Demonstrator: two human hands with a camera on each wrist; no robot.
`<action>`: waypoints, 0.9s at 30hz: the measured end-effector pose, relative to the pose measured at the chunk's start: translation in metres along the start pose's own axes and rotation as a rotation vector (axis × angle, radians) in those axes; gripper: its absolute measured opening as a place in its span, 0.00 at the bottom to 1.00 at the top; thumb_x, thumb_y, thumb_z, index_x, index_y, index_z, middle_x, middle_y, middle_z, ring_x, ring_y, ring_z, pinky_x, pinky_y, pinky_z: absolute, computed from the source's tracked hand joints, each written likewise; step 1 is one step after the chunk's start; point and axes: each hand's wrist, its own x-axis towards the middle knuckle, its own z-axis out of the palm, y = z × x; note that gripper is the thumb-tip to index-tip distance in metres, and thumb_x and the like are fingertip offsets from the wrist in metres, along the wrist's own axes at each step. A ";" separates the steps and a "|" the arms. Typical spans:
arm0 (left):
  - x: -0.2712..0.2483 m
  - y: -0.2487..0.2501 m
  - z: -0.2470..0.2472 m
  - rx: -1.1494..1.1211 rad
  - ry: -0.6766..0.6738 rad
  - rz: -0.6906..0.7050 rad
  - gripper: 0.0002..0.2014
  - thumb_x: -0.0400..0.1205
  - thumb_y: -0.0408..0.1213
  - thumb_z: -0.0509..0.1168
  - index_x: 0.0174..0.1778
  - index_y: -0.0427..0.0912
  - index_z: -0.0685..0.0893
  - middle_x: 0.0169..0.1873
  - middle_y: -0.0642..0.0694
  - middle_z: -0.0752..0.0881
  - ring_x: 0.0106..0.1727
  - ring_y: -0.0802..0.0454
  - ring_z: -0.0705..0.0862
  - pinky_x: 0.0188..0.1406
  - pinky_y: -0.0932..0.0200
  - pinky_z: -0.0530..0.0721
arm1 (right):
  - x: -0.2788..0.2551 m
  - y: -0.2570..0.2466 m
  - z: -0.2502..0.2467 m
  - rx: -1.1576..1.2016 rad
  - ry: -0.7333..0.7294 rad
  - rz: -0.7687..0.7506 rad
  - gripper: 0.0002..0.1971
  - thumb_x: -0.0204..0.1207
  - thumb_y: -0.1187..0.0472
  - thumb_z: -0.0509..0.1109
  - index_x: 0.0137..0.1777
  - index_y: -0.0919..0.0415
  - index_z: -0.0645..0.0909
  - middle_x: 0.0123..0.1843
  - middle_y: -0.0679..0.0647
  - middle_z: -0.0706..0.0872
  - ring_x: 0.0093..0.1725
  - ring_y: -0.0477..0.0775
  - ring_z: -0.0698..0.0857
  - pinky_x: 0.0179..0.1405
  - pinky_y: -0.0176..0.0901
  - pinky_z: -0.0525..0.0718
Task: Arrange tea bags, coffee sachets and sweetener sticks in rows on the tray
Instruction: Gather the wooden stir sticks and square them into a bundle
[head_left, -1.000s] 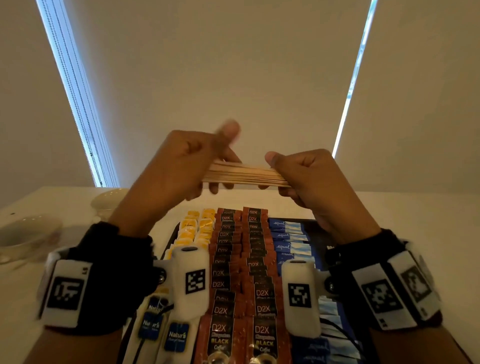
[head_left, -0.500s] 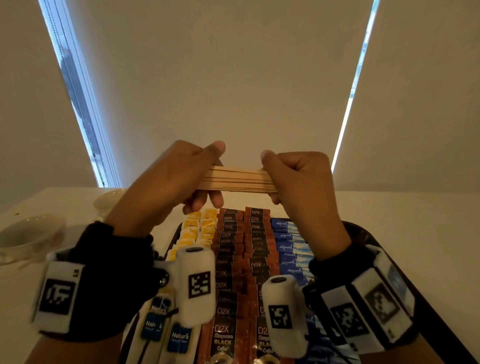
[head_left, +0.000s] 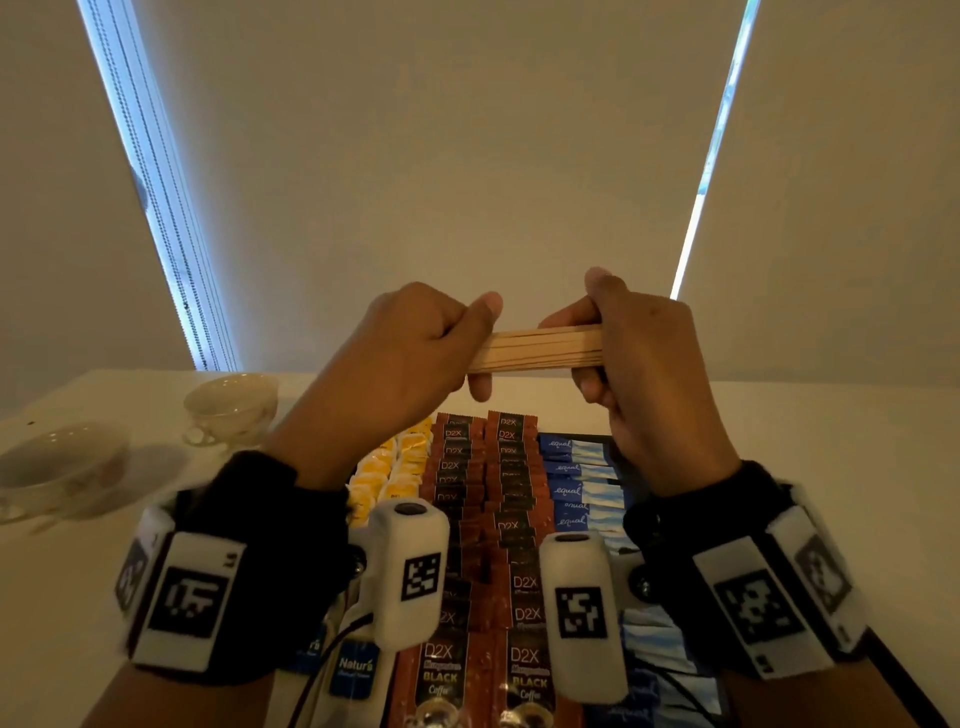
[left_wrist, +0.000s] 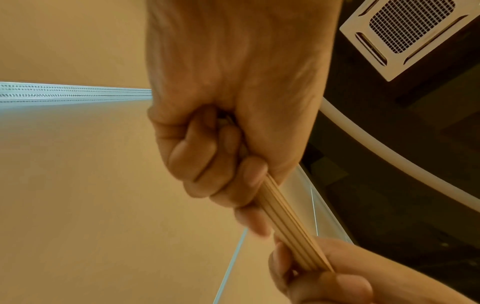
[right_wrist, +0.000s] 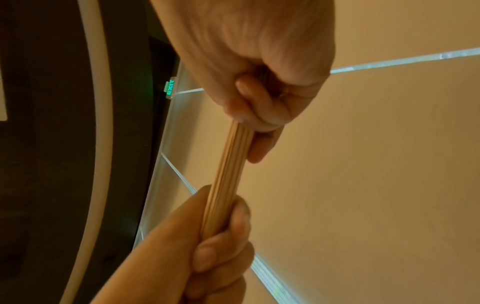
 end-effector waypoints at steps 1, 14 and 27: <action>0.000 -0.001 -0.001 0.003 0.025 0.015 0.28 0.86 0.49 0.52 0.22 0.45 0.85 0.23 0.45 0.84 0.28 0.51 0.82 0.31 0.77 0.74 | 0.001 -0.001 -0.003 -0.060 -0.028 -0.044 0.25 0.85 0.53 0.56 0.31 0.61 0.84 0.20 0.53 0.83 0.12 0.44 0.71 0.12 0.30 0.68; -0.001 -0.008 -0.009 0.050 0.108 0.210 0.21 0.85 0.46 0.57 0.25 0.52 0.83 0.15 0.59 0.79 0.21 0.58 0.78 0.27 0.76 0.72 | -0.005 -0.008 -0.008 -0.890 -0.384 -0.342 0.08 0.72 0.51 0.72 0.45 0.52 0.89 0.28 0.48 0.84 0.24 0.45 0.78 0.26 0.31 0.72; 0.000 -0.005 -0.012 -0.582 -0.042 -0.032 0.19 0.88 0.45 0.50 0.53 0.39 0.84 0.49 0.43 0.90 0.50 0.50 0.90 0.44 0.59 0.88 | -0.005 -0.004 0.000 -0.949 -0.288 -0.510 0.07 0.75 0.55 0.70 0.38 0.54 0.87 0.24 0.45 0.75 0.26 0.44 0.74 0.31 0.31 0.69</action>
